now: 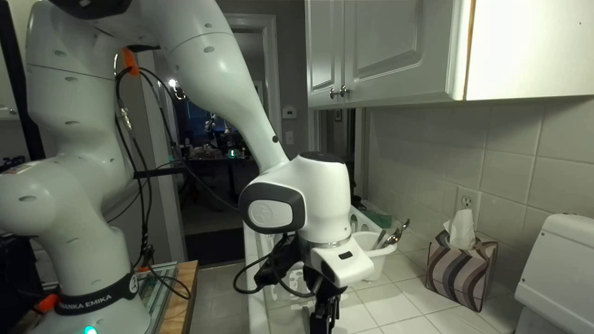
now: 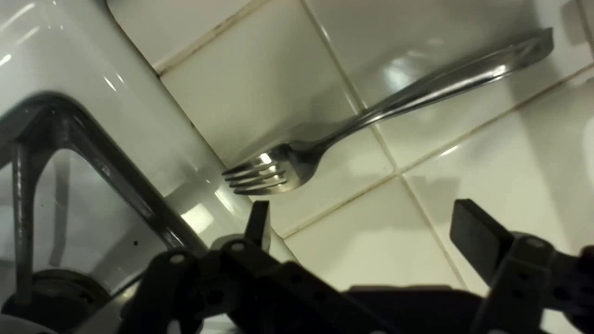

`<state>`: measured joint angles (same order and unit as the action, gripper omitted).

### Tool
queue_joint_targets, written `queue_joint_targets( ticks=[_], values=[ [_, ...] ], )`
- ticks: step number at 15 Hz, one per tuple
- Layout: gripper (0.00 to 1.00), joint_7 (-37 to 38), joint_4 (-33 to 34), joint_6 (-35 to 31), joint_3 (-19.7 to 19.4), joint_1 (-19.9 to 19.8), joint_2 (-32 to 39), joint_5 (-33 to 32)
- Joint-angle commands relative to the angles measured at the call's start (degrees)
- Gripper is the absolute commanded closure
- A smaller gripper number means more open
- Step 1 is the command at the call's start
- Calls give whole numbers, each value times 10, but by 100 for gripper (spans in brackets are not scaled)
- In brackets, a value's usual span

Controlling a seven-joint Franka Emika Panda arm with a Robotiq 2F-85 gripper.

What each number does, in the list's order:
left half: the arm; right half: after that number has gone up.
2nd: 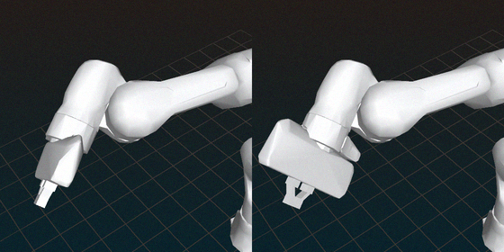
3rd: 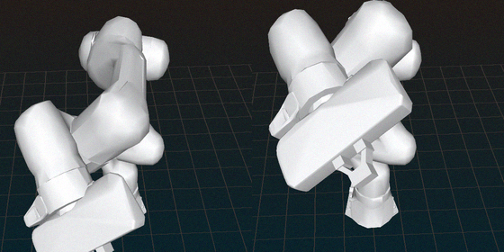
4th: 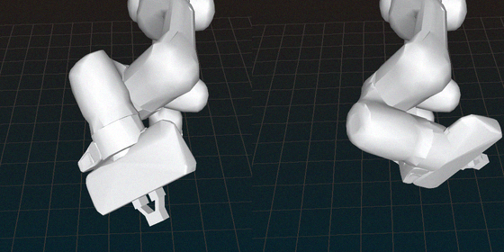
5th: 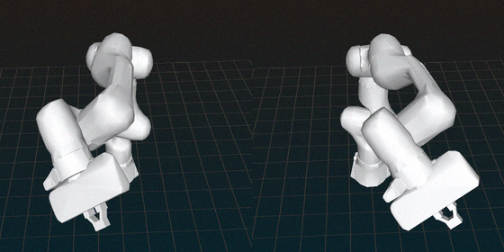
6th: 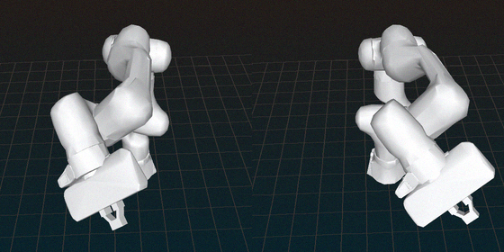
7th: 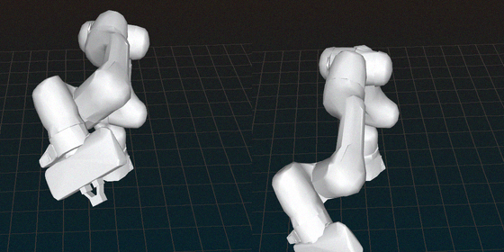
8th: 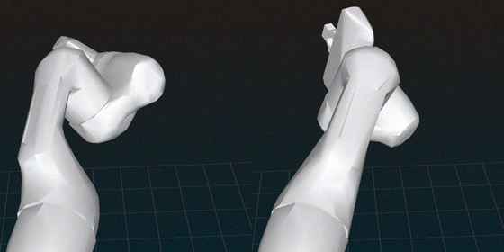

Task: Put the fork in the dish rack

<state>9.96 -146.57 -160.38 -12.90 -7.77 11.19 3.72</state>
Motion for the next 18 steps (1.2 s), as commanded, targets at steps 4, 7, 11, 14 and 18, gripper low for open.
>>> queue_joint_targets(
  ticks=[4,7,11,14,18],
  values=[
    [0,190,-68,-6,-55,29,-56,-78],
    [0,215,-81,-27,-53,20,-54,-66],
    [0,198,-85,-91,-43,17,-36,-38],
    [0,188,-83,-132,-38,20,-20,-18],
    [0,171,-79,-118,-10,12,-19,45]
  ],
)
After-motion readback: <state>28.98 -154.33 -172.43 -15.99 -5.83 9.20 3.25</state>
